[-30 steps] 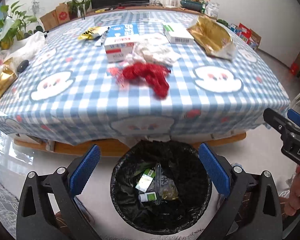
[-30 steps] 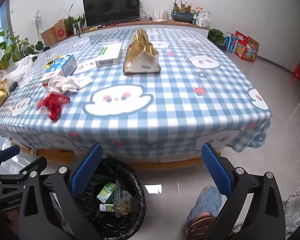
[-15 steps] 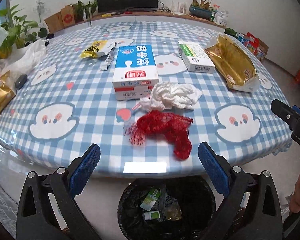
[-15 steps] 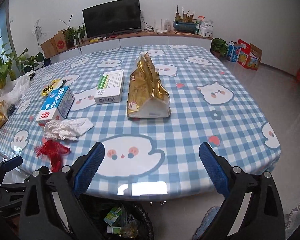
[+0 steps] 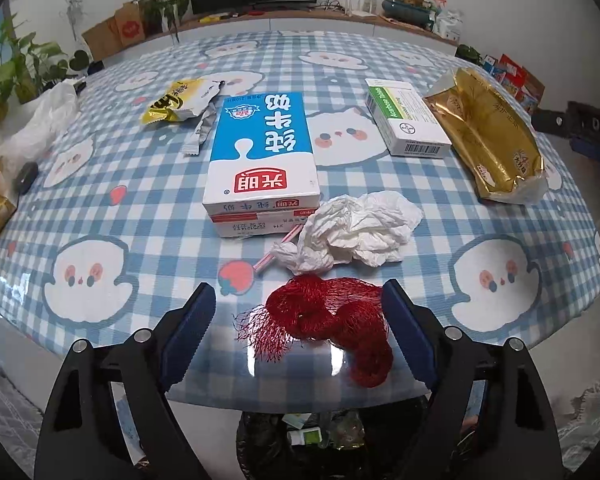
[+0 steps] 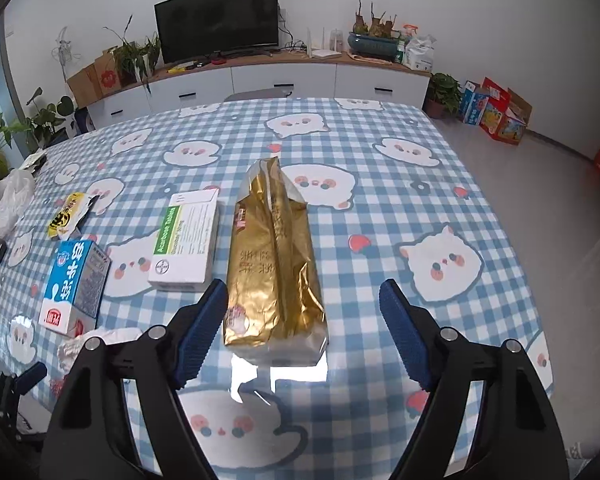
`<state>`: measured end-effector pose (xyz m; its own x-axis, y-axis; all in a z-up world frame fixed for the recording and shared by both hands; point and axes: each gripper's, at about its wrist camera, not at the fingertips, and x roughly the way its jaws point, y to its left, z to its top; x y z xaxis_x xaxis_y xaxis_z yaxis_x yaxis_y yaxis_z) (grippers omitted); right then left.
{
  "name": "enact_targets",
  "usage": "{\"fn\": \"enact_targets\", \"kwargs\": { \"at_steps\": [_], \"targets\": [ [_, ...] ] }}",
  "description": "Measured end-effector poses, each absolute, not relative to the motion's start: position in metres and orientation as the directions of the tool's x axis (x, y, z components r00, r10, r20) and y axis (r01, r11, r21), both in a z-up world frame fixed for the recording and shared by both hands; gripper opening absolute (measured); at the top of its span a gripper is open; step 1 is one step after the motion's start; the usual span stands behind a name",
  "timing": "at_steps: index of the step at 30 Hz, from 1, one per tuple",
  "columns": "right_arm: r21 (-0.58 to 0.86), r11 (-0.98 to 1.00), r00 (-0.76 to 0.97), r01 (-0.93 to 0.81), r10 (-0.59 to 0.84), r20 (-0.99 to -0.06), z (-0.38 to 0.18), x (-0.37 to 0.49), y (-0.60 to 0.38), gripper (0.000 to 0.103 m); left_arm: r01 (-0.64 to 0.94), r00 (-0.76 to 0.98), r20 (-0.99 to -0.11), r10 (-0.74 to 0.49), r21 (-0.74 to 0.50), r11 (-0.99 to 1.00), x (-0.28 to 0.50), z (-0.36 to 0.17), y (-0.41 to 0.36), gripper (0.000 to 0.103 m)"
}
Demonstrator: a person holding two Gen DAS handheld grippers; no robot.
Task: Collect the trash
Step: 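Move both tools back over the table toward the red net and gold bag, then grasp the red mesh net with the left tool while the right tool grasps the gold foil bag, then carry the red net and gold foil bag with both tools over the bin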
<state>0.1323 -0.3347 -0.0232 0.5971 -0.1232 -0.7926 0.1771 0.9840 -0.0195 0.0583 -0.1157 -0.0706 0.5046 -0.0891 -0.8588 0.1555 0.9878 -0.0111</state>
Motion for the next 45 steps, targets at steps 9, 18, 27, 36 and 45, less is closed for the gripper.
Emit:
{"fn": "enact_targets", "kwargs": {
  "at_steps": [9, 18, 27, 36, 45],
  "targets": [
    [-0.075, 0.983, 0.468, 0.17, -0.147, -0.872, -0.053, 0.18, -0.331, 0.051, 0.166, 0.471, -0.878, -0.089, -0.011, 0.986, 0.063, -0.078, -0.119, 0.058],
    [-0.076, 0.982, 0.431, 0.175, -0.145, -0.891, -0.061, 0.186, -0.328, 0.015, 0.138, 0.425, -0.9, -0.101, -0.046, 0.989, 0.06, -0.079, -0.112, 0.028],
    [-0.095, 0.982, 0.455, 0.165, -0.162, -0.876, -0.053, 0.181, -0.323, 0.006, 0.139, 0.415, -0.902, -0.116, -0.064, 0.988, 0.059, -0.079, -0.108, 0.013],
    [-0.105, 0.978, 0.482, 0.18, -0.181, -0.857, -0.034, 0.161, -0.328, 0.005, 0.14, 0.435, -0.892, -0.12, -0.065, 0.988, 0.05, -0.064, -0.103, 0.013],
    [-0.096, 0.976, 0.504, 0.197, -0.185, -0.843, -0.009, 0.11, -0.333, 0.005, 0.163, 0.482, -0.861, -0.162, -0.093, 0.982, 0.027, -0.031, -0.101, 0.013]
  ]
}}
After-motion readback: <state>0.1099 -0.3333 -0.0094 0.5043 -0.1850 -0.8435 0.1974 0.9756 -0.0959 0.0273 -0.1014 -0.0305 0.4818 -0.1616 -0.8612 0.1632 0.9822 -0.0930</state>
